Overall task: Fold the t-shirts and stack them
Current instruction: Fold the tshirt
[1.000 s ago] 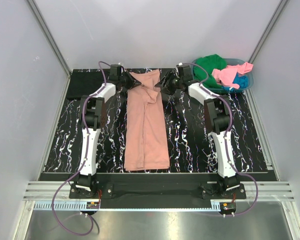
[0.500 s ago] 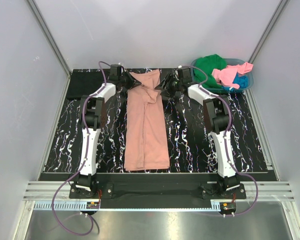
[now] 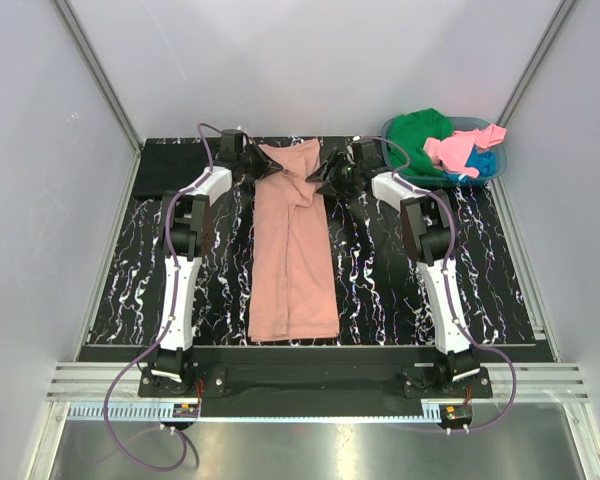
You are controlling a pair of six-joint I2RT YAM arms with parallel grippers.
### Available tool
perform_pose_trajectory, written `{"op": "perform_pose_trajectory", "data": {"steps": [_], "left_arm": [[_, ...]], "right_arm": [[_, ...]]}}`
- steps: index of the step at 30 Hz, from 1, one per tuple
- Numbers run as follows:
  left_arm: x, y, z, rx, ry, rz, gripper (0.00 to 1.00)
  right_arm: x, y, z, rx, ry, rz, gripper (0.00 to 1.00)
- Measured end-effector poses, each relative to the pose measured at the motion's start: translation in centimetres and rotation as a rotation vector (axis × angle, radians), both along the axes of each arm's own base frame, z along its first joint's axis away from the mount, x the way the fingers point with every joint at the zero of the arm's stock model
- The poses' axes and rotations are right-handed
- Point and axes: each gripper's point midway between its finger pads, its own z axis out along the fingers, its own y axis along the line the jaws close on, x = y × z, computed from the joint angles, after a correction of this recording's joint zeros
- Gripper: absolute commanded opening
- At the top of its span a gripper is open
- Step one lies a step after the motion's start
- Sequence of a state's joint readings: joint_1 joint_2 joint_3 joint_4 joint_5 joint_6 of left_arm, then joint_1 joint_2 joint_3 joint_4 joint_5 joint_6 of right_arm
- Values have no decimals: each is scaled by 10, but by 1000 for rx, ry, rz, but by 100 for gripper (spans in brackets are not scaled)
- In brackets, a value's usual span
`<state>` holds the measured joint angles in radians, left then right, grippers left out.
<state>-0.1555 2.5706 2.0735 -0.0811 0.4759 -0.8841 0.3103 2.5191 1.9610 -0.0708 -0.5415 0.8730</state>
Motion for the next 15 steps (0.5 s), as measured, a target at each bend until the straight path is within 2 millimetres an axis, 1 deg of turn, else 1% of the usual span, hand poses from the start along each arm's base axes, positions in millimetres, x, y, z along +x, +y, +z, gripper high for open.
{"op": "perform_pose_trajectory", "data": {"steps": [7,13,15], "left_arm": [[0,0,0,0,0,0,0],[0,0,0,0,0,-1,0],[0,0,0,-1,0,-1,0]], "right_arm": [[1,7,5,8,-10,6,63],[-1,12,6,10,-14,17,63],[1,14,6,10,-24,21,63]]}}
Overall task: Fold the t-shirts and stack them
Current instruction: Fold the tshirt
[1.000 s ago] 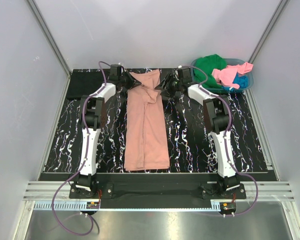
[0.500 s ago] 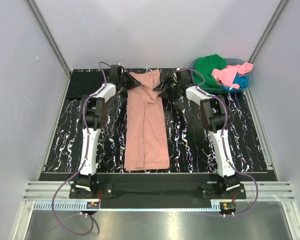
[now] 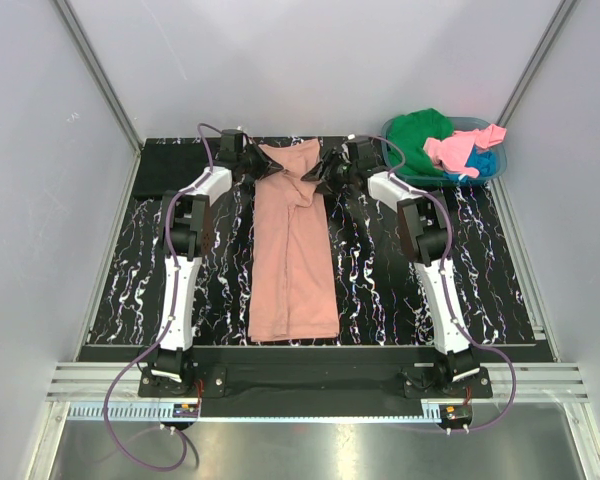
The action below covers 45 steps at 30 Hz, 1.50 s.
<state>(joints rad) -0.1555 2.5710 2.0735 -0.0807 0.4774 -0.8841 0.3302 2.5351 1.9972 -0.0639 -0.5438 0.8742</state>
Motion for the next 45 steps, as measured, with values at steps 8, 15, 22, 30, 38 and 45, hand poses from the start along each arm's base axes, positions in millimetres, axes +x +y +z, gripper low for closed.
{"op": "perform_pose_trajectory", "data": {"steps": [8,15,22,30,38,45], "left_arm": [[-1,-1,0,-3,1,-4,2],[-1,-1,0,-3,1,-5,3],[-1,-1,0,-4,1,-5,7],[-2,-2,1,-8,2,-11,15],[-2,-1,1,-22,7,-15,43],[-10,6,-4,-34,23,-14,50]], "right_arm": [[-1,4,1,-3,-17,13,62],[-7,17,1,-11,-40,47,62],[-12,22,-2,-44,-72,79,62],[-15,18,-3,-125,-103,98,63],[-8,24,18,-131,-150,107,62],[-14,34,21,-121,-150,126,62]]}}
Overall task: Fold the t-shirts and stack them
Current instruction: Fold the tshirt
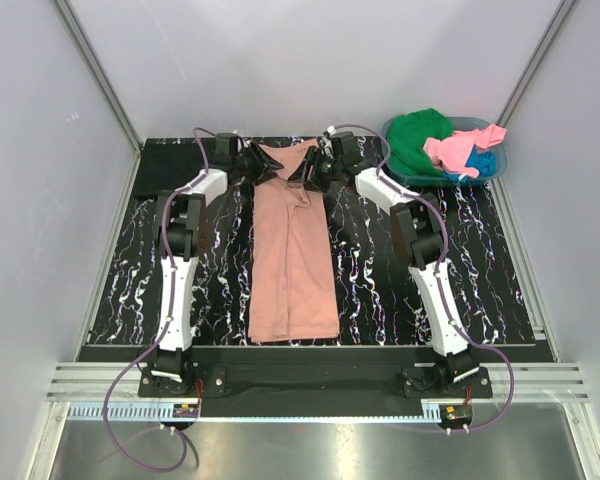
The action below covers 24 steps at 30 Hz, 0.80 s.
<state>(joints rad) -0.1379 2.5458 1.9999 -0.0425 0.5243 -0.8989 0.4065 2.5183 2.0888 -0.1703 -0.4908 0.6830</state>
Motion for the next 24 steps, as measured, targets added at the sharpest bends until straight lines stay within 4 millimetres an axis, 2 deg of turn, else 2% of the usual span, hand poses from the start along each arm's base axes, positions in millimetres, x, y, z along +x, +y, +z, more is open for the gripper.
{"op": "perform_pose_trajectory", "data": {"steps": [5,10,14,20,24], "left_arm": [[-4,16,14,1,1,20,56],[-1,30,38,2,-29,35,55],[-1,32,51,-3,-49,31,53],[-8,28,50,-15,-37,7,51],[-18,25,46,-9,-19,-24,50]], "right_arm": [[-5,7,0,4,4,11,62],[-11,15,-2,2,9,26,62],[-19,16,-10,-4,31,36,62],[-35,11,-31,-20,88,50,62],[-37,10,-31,-34,76,66,63]]}}
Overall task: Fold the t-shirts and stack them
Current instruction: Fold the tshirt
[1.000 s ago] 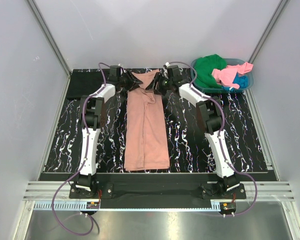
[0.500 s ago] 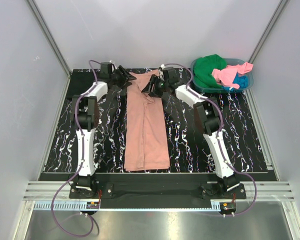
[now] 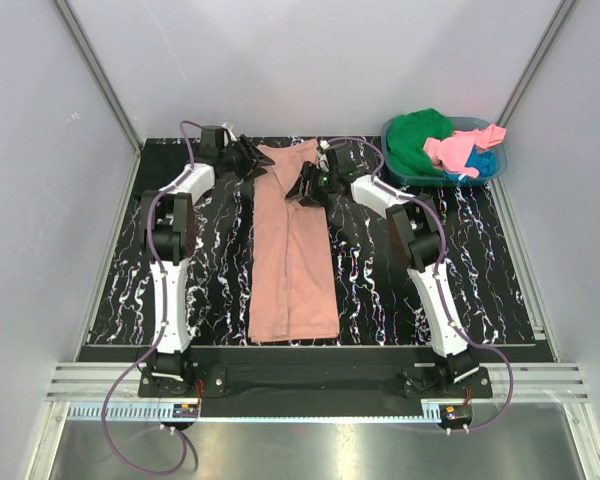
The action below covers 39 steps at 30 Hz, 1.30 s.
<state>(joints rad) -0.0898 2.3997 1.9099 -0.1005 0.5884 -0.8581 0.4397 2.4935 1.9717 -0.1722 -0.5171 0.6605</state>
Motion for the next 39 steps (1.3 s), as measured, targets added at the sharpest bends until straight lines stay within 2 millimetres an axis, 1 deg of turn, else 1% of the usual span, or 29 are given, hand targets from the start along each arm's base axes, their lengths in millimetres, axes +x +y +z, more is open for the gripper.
{"op": "perform_pose_trajectory", "data": {"steps": [3,5,7,8,11,13,14,16,17,18,19,20,21,24,27,29,31,34,37,39], "left_arm": [[-17,2,1,29,23,-28,51],[-36,5,6,71,39,-54,52],[-59,11,16,123,45,-78,54],[-70,14,21,148,50,-85,54],[-117,28,48,240,28,-97,57],[-161,35,64,275,21,-105,58],[-183,38,69,289,9,-107,58],[-232,42,66,309,34,-118,59],[-250,43,61,318,48,-125,60],[-272,43,53,324,75,-136,61],[-301,44,37,335,129,-150,62],[-313,42,31,339,149,-164,62],[-332,39,20,345,183,-177,63],[-389,29,-7,352,285,-225,63],[-426,25,-27,344,353,-221,63],[-442,26,-39,339,399,-201,62],[-453,30,-50,344,455,-173,60],[-460,32,-58,367,504,-143,57],[-464,31,-62,392,517,-138,57],[-470,29,-68,393,523,-141,56]], "right_arm": [[-2,-3,4,-34,-1,23,64],[-3,-6,13,-65,-4,39,66],[-3,-11,26,-103,-18,43,69],[-5,-15,37,-126,-26,43,74],[-21,-34,74,-196,-44,35,78],[-42,-51,101,-229,-52,29,79],[-58,-59,114,-235,-51,31,79],[-94,-75,132,-243,-33,40,79],[-112,-83,139,-238,-31,47,79],[-134,-90,139,-234,-7,59,79],[-151,-96,136,-229,5,68,77],[-173,-103,129,-231,44,81,76],[-193,-108,119,-223,79,96,76],[-251,-125,77,-225,228,131,72],[-291,-135,50,-222,337,152,69],[-308,-136,41,-195,371,160,67],[-321,-136,37,-162,385,159,62],[-333,-135,32,-112,399,144,59],[-344,-135,25,-85,419,137,58],[-348,-135,20,-80,428,137,58]]}}
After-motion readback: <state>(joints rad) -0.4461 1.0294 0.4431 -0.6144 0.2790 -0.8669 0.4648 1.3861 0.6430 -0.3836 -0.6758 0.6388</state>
